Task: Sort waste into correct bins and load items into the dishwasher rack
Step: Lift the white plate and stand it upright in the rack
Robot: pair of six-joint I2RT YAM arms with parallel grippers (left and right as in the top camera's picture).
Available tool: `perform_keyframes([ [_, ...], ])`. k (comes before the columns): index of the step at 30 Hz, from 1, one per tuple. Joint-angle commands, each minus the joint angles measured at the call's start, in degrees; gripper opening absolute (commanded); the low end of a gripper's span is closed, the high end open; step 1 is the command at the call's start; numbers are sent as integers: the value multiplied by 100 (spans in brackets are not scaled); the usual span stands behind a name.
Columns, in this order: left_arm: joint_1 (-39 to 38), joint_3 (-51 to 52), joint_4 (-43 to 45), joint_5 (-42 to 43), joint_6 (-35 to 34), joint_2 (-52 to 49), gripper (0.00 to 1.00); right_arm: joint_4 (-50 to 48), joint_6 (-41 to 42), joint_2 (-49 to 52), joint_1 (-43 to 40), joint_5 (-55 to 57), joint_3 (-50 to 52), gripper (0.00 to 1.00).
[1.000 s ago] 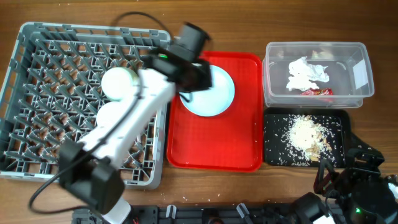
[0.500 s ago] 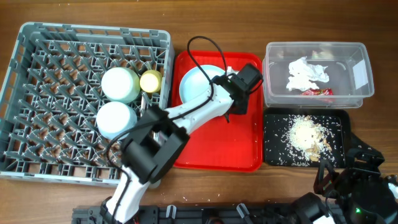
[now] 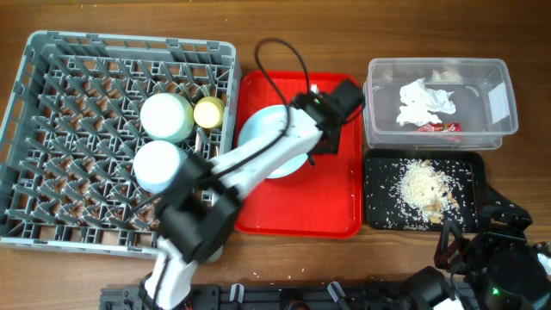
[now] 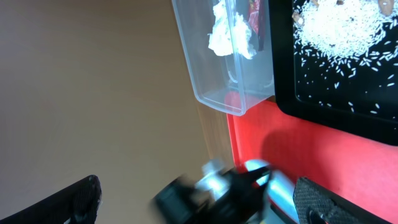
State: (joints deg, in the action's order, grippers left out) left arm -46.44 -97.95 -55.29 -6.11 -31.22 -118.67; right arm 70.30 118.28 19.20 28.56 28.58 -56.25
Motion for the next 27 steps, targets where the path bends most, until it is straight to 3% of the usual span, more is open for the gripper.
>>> perform_keyframes([
  [1, 90, -597, -33, 1193, -57, 1967, 4, 9, 42, -61, -4, 79, 13, 99],
  [6, 1003, -595, -918, 2581, -72, 3554, 4, 9, 42, -61, -4, 79, 13, 100],
  [8, 2479, -595, -2033, 3383, 529, 4063, 4, 9, 39, -61, -4, 79, 13, 100],
  [11, 3866, -590, -2616, 3757, 1191, 4094, 4, 9, 42, -61, -4, 79, 13, 100],
  [13, 5086, -584, -2938, 4752, 2094, 3917, 4, 9, 39, -61, -4, 79, 13, 100],
  [17, 6398, -584, -3040, 5187, 2708, 3425, 4, 7, 39, -61, -4, 81, 13, 100],
  [21, 7138, -584, -2914, 5193, 3381, 2586, 4, 9, 42, -61, -4, 79, 13, 100],
  [24, 7265, -584, -2824, 5147, 4131, 1856, 4, 9, 42, -61, -4, 81, 13, 100],
  [27, 7254, -584, -2581, 5149, 4306, 1360, 4, 9, 42, -61, -4, 79, 13, 100],
])
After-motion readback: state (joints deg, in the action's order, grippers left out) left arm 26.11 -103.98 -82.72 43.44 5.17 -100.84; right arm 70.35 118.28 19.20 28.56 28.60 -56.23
